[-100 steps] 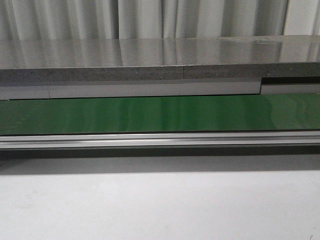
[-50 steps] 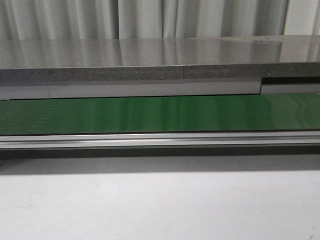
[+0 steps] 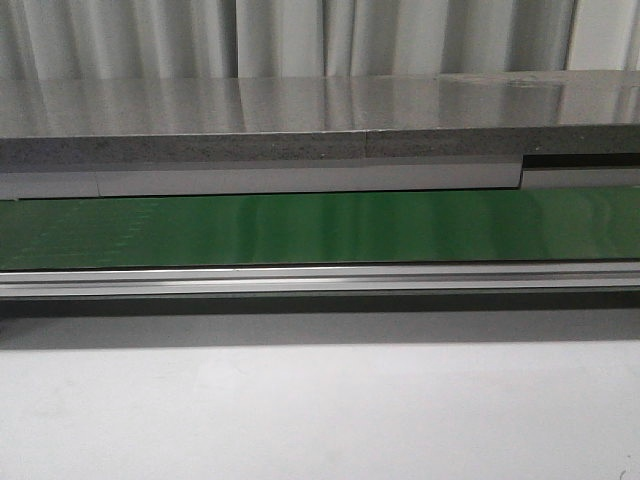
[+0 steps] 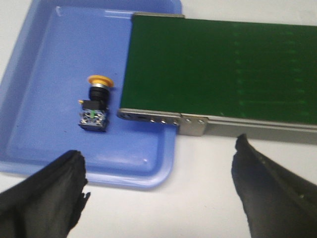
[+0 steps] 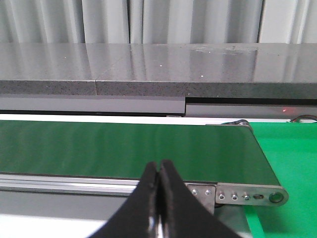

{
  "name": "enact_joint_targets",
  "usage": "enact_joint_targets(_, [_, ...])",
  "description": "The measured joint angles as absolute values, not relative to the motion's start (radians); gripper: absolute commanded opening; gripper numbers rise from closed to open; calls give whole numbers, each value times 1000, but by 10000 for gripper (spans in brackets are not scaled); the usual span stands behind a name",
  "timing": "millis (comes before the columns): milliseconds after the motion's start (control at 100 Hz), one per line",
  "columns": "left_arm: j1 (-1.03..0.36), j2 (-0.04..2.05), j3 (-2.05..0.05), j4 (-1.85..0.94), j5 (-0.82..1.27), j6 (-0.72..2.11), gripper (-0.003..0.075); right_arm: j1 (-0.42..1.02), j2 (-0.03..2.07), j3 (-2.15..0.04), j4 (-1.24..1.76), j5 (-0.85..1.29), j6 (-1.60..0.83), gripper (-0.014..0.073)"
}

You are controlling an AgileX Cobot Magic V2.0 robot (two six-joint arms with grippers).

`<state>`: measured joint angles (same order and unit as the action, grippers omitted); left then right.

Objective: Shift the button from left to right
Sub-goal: 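Lower the left gripper and close it on the yellow push button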

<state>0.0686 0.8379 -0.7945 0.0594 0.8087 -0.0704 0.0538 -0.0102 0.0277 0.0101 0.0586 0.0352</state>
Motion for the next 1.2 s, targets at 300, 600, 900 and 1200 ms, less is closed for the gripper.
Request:
enact_joint_targets(300, [226, 1129, -993, 72, 809, -12, 585, 54, -10, 28, 10, 59, 35, -68])
enact_joint_targets(600, [304, 1416, -1119, 74, 801, 8, 585, 54, -10, 28, 10, 59, 35, -68])
enact_joint_targets(900, [333, 1629, -1192, 74, 789, 36, 585, 54, -10, 28, 10, 59, 35, -68])
enact_joint_targets(1200, [333, 1755, -1200, 74, 776, 48, 585, 54, -10, 28, 10, 59, 35, -68])
